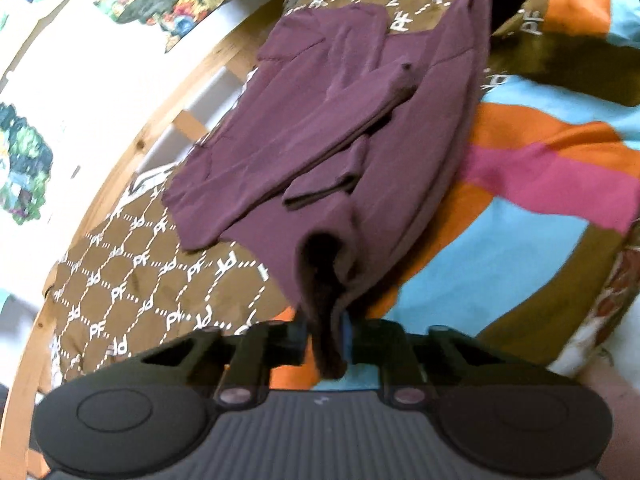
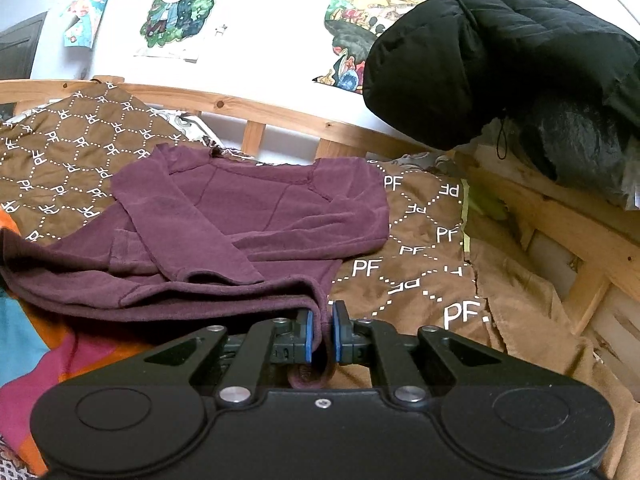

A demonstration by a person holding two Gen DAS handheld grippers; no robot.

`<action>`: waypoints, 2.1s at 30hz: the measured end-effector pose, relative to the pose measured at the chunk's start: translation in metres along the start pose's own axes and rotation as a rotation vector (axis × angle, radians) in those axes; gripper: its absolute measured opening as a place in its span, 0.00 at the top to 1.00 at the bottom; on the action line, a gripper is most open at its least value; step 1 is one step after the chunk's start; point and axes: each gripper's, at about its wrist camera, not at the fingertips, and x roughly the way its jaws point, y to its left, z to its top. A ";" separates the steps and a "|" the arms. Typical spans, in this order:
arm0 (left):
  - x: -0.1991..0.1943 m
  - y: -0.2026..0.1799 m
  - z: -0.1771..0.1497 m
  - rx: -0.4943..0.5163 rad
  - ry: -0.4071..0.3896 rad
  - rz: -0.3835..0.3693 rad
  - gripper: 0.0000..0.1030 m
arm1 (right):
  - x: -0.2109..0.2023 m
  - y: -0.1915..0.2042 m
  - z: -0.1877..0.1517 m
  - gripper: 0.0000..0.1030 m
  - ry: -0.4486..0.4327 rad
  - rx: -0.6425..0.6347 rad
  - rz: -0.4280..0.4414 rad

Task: Fold small clothes
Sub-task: 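Close the left gripper on the hem while the right gripper holds it, then lift the hem with both grippers and fold it over toward the collar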

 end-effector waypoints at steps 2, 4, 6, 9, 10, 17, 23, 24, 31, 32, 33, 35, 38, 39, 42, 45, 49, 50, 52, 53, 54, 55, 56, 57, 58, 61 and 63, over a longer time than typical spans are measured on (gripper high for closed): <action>-0.004 0.008 -0.003 -0.031 -0.020 0.001 0.93 | 0.000 0.000 0.000 0.91 -0.001 0.001 0.000; -0.012 0.016 -0.005 -0.053 -0.061 0.033 0.94 | 0.000 0.001 0.000 0.91 -0.007 -0.004 -0.004; -0.019 0.024 -0.007 -0.089 -0.097 0.068 0.95 | -0.001 0.003 0.001 0.91 -0.023 -0.018 -0.012; -0.031 0.040 -0.009 -0.170 -0.141 0.128 0.95 | -0.010 0.008 0.004 0.91 -0.069 -0.034 -0.026; -0.035 0.045 -0.010 -0.197 -0.155 0.139 0.95 | -0.014 0.009 0.005 0.91 -0.084 -0.037 -0.030; -0.068 0.074 -0.016 -0.340 -0.248 0.190 0.95 | -0.055 0.023 0.015 0.92 -0.192 -0.083 -0.066; -0.105 0.087 -0.039 -0.420 -0.282 0.161 0.95 | -0.098 0.030 0.021 0.92 -0.188 -0.057 -0.035; -0.113 0.090 -0.043 -0.432 -0.294 0.152 0.95 | -0.106 0.031 0.022 0.92 -0.191 -0.059 -0.028; -0.159 0.104 -0.060 -0.462 -0.326 0.066 0.95 | -0.170 0.036 0.040 0.93 -0.176 -0.085 0.028; -0.165 0.106 -0.062 -0.456 -0.329 0.067 0.95 | -0.182 0.038 0.044 0.93 -0.175 -0.090 0.040; -0.171 0.108 -0.064 -0.454 -0.333 0.068 0.95 | -0.193 0.040 0.047 0.93 -0.177 -0.100 0.045; -0.182 0.117 -0.066 -0.476 -0.341 0.048 0.95 | -0.210 0.043 0.054 0.93 -0.183 -0.113 0.053; -0.181 0.132 -0.059 -0.501 -0.332 0.012 0.95 | -0.219 0.044 0.065 0.93 -0.181 -0.120 0.060; -0.179 0.136 -0.055 -0.510 -0.330 0.003 0.95 | -0.217 0.044 0.068 0.93 -0.180 -0.118 0.062; -0.165 0.148 -0.035 -0.513 -0.322 -0.001 0.95 | -0.197 0.041 0.079 0.93 -0.190 -0.126 0.048; -0.143 0.160 -0.008 -0.485 -0.296 0.020 0.95 | -0.167 0.033 0.094 0.93 -0.191 -0.118 0.039; -0.102 0.174 0.031 -0.460 -0.228 0.049 0.95 | -0.119 0.022 0.112 0.92 -0.195 -0.138 0.021; -0.090 0.178 0.039 -0.461 -0.212 0.051 0.95 | -0.105 0.020 0.117 0.92 -0.188 -0.148 0.017; -0.065 0.186 0.054 -0.461 -0.182 0.056 0.95 | -0.077 0.014 0.124 0.92 -0.175 -0.153 0.009; -0.050 0.191 0.062 -0.466 -0.164 0.057 0.95 | -0.061 0.010 0.128 0.92 -0.166 -0.145 0.010; -0.037 0.195 0.068 -0.471 -0.148 0.051 0.95 | -0.047 0.007 0.131 0.92 -0.154 -0.139 0.011; -0.023 0.199 0.074 -0.476 -0.131 0.046 0.95 | -0.031 0.004 0.134 0.92 -0.145 -0.136 0.009; -0.009 0.202 0.080 -0.477 -0.115 0.046 0.95 | -0.018 0.003 0.136 0.92 -0.137 -0.136 0.009; 0.006 0.204 0.086 -0.474 -0.099 0.045 0.95 | 0.001 0.001 0.139 0.92 -0.120 -0.144 0.009; 0.021 0.206 0.091 -0.471 -0.080 0.041 0.95 | 0.014 0.000 0.141 0.92 -0.108 -0.149 0.009; 0.067 0.212 0.105 -0.467 -0.022 0.014 0.95 | 0.060 -0.003 0.142 0.92 -0.061 -0.166 0.018; 0.095 0.212 0.109 -0.466 0.019 -0.017 0.95 | 0.088 -0.005 0.140 0.92 -0.028 -0.168 0.024</action>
